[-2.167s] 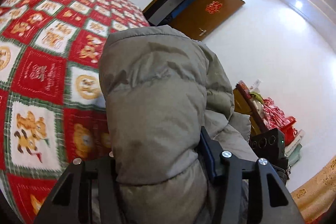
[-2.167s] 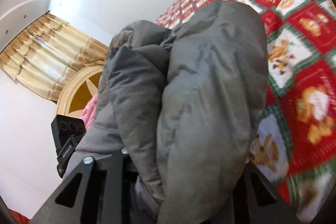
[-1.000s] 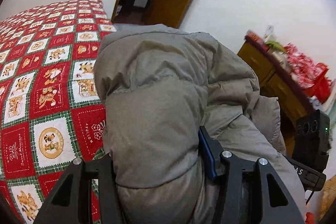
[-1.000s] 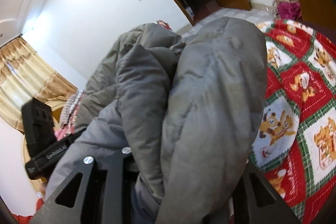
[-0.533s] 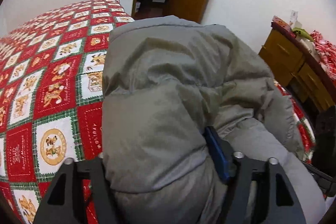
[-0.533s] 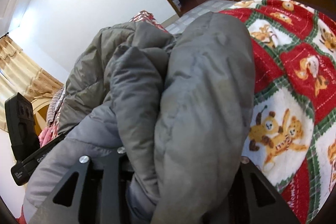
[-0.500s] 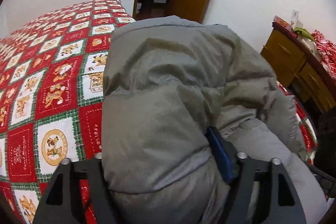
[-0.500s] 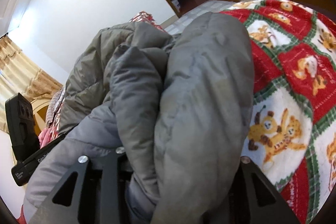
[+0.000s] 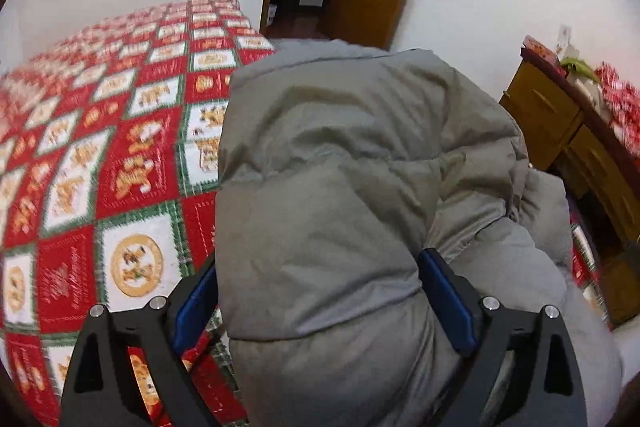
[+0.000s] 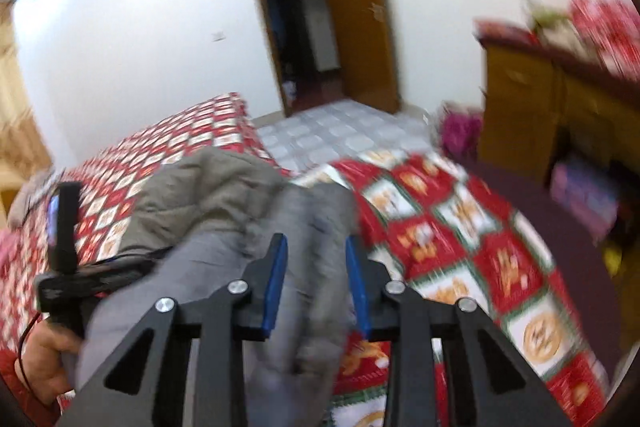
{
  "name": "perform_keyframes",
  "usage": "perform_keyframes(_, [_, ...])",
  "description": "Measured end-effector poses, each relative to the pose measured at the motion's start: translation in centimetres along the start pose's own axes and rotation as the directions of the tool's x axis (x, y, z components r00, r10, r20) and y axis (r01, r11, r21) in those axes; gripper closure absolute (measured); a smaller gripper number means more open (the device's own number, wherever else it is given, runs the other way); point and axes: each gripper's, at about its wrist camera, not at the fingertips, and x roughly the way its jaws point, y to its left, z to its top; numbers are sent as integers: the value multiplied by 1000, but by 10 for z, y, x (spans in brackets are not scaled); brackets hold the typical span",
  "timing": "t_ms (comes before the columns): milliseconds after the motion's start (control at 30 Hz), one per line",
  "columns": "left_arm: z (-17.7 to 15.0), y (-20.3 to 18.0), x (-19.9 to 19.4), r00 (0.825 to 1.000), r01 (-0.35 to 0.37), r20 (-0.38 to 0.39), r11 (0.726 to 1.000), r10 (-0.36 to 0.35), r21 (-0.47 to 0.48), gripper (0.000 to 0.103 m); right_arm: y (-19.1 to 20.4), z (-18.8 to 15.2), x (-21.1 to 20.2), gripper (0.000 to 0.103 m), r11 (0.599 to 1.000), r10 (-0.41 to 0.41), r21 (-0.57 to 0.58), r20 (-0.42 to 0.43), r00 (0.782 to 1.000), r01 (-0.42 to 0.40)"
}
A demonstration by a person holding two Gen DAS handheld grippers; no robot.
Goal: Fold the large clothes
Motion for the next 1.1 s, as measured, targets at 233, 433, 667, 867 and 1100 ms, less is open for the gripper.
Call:
perform_keyframes(233, [5, -5, 2, 1000, -25, 3, 998, 24, 50, 8, 12, 8, 109, 72, 998, -69, -16, -255, 965, 68])
perform_keyframes(433, [12, -8, 23, 1000, -9, -8, 997, 9, 71, 5, -25, -52, 122, 72, 951, -13, 297, -240, 971, 86])
perform_keyframes(667, [22, 3, 49, 993, 66, -101, 997, -63, 30, 1, -12, -55, 122, 71, 954, -108, 248, -244, 964, 170])
perform_keyframes(867, [16, 38, -10, 991, 123, -58, 992, -123, -17, 1, -9, -45, 59, 52, 965, -91, 233, -133, 987, 120])
perform_keyframes(1100, [-34, 59, -97, 994, -38, 107, 986, 20, 164, 1, 37, -74, -52, 22, 985, -119, 127, 32, 992, 114])
